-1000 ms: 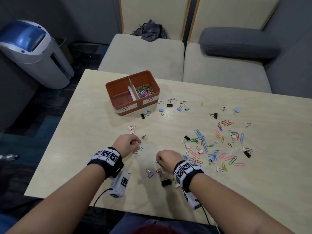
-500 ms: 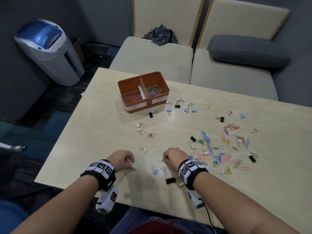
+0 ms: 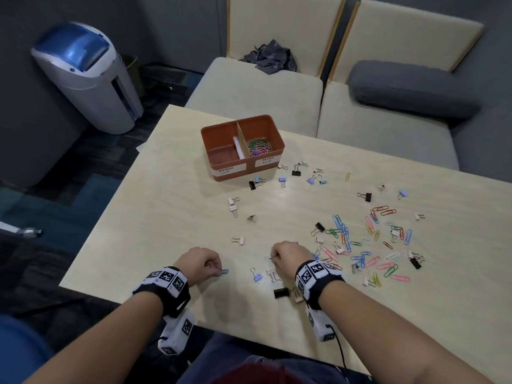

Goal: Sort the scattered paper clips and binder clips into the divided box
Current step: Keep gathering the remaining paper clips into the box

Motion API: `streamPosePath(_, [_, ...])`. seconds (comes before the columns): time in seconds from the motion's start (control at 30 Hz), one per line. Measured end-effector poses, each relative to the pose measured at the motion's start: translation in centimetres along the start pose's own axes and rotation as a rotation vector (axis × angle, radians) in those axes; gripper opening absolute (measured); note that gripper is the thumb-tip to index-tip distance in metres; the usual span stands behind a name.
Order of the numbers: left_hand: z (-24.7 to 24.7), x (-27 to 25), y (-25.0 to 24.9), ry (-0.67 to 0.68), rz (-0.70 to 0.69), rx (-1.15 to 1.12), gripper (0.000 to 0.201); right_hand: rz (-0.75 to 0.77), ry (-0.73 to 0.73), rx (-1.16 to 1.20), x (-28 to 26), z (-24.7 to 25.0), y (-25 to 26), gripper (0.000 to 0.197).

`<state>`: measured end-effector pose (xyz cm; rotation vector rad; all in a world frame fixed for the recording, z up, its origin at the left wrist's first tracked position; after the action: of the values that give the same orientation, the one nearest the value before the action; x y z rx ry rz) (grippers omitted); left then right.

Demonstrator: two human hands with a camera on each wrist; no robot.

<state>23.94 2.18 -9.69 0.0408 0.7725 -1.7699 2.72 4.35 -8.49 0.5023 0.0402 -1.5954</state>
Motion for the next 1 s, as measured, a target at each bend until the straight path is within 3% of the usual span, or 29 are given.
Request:
streamPosePath(0.17, [0.0, -0.3, -0.6, -0.060, -0.045, 0.141, 0.012, 0.011, 0.001, -0.003, 0.1, -0.4, -0.1, 0.023])
streamPosePath(0.3, [0.0, 0.0, -1.2, -0.082, -0.017, 0.170, 0.011, 0.005, -0.017, 0.001, 0.0, -0.7, -0.2, 0.022])
streamPosePath(0.67, [-0.9, 1.2, -3.3, 0.050, -0.094, 0.317, 0.010, -0.039, -0.061, 0.106, -0.4, 0.1, -1.8, 0.017])
streamPosePath(0.83, [-0.4, 2.5, -6.4, 0.005, -0.186, 0.153, 0.032, -0.141, -0.176, 0.200, -1.9, 3.5, -5.3, 0.013])
streamPosePath(1.0, [1.1, 5.2, -11.6, -0.042, -0.251, 0.030, 0.028, -0.307, -0.250, 0.252, -3.4, 6.8, -12.1, 0.014])
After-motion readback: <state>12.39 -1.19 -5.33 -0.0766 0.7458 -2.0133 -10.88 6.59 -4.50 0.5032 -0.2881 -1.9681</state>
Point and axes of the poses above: each hand's wrist, its own x-axis towards the middle knuckle, its own z-axis out of the back of the hand, y = z × x, the point moved 9 cm from there along x, towards the middle knuckle, and after that the axes turned 14 degrees about -y, right-handed, at the moved point
